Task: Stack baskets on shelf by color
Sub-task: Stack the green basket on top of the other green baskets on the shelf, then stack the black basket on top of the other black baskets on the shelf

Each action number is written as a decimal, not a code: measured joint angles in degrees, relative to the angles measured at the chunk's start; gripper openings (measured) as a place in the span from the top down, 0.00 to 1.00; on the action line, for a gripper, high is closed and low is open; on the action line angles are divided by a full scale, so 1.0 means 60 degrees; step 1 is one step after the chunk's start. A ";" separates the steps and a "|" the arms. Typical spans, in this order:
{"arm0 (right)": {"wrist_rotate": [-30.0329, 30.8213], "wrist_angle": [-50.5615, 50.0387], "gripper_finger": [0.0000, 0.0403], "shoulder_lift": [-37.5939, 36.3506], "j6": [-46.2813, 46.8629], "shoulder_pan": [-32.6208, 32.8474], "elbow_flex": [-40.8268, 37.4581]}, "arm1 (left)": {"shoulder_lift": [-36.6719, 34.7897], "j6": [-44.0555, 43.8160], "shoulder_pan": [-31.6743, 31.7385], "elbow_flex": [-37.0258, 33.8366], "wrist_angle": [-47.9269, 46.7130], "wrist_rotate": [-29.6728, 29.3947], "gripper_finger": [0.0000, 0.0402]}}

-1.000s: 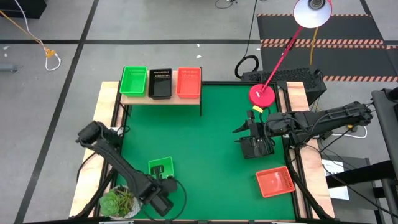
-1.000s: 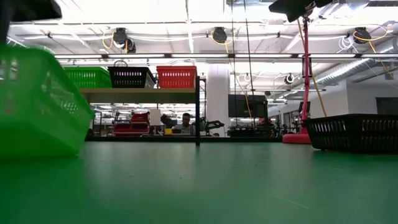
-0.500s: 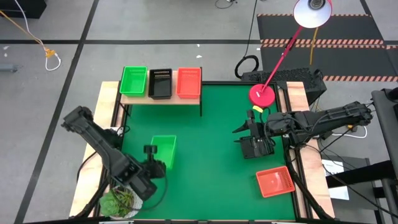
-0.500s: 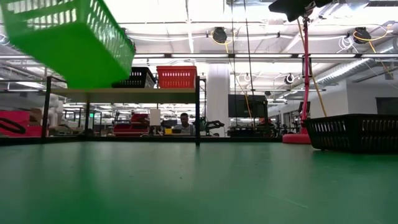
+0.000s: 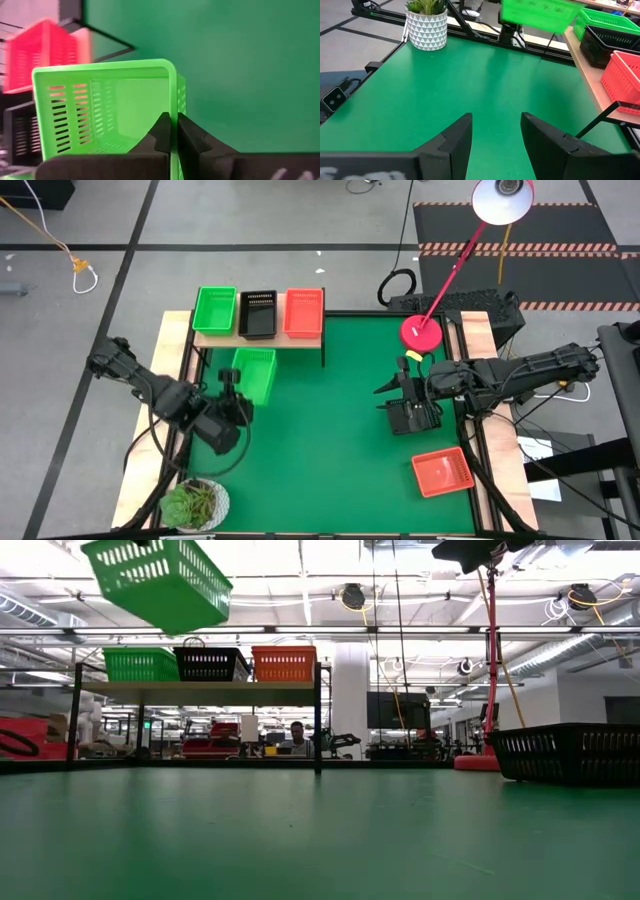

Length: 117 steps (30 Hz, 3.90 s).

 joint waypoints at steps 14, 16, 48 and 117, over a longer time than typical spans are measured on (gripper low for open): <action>0.0029 0.0005 0.59 0.0000 -0.0990 0.0001 0.0000 | -0.1885 0.3829 0.2944 0.0000 -0.0391 -0.0105 0.98; 0.0033 0.0057 0.59 0.0000 -0.1241 -0.0002 0.0000 | -0.2181 0.4349 0.3545 0.0000 -0.0406 -0.0105 0.98; 0.0033 0.0586 0.59 0.0004 -0.1830 -0.0649 -0.0226 | -0.2606 0.9842 1.1301 -0.0004 0.0350 0.2832 0.98; 0.1253 -0.0348 0.59 0.0773 0.2220 -0.0552 -0.0240 | -0.3584 0.2348 0.7129 -0.2152 0.2962 0.2243 0.73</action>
